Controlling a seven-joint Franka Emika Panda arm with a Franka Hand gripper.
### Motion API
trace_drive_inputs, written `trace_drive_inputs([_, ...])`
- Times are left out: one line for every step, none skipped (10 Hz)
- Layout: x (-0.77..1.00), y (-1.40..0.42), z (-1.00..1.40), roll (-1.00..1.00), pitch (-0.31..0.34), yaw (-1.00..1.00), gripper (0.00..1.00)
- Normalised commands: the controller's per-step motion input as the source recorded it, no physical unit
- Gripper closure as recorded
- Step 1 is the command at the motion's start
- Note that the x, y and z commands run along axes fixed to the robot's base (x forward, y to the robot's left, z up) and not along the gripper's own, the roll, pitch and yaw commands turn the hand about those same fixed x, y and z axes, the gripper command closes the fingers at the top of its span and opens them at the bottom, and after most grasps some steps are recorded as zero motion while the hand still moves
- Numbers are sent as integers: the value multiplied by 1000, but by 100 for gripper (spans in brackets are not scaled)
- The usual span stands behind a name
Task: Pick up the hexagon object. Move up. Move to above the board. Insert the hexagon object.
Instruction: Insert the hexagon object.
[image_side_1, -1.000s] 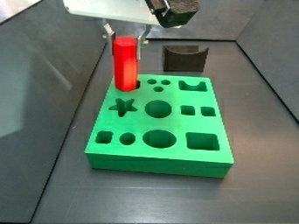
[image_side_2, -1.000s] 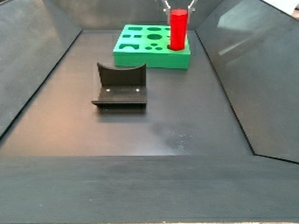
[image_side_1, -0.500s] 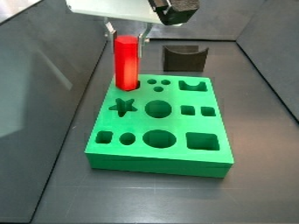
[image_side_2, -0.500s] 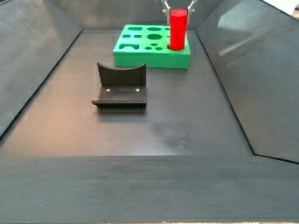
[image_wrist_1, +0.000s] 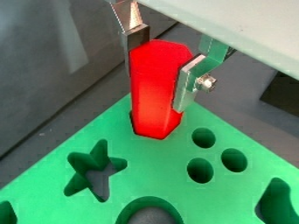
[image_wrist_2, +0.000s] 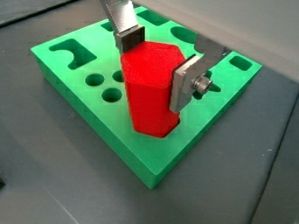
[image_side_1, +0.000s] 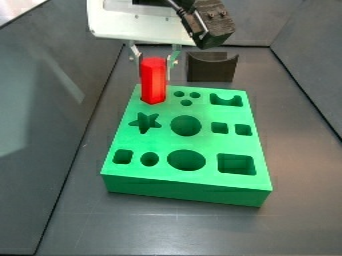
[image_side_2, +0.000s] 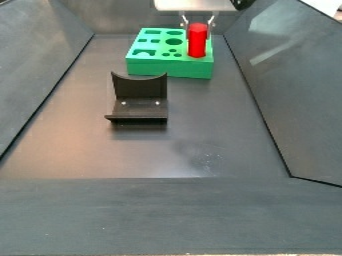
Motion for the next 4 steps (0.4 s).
trace_drive_inputs([-254,94,-977,200,-100,151,100])
trace_drive_inputs([-114,77,-197,0,-47,0,100])
trace_drive_inputs([0,0,0,-11,0,0,100])
trace_drive_inputs([0,0,0,0,0,0,100])
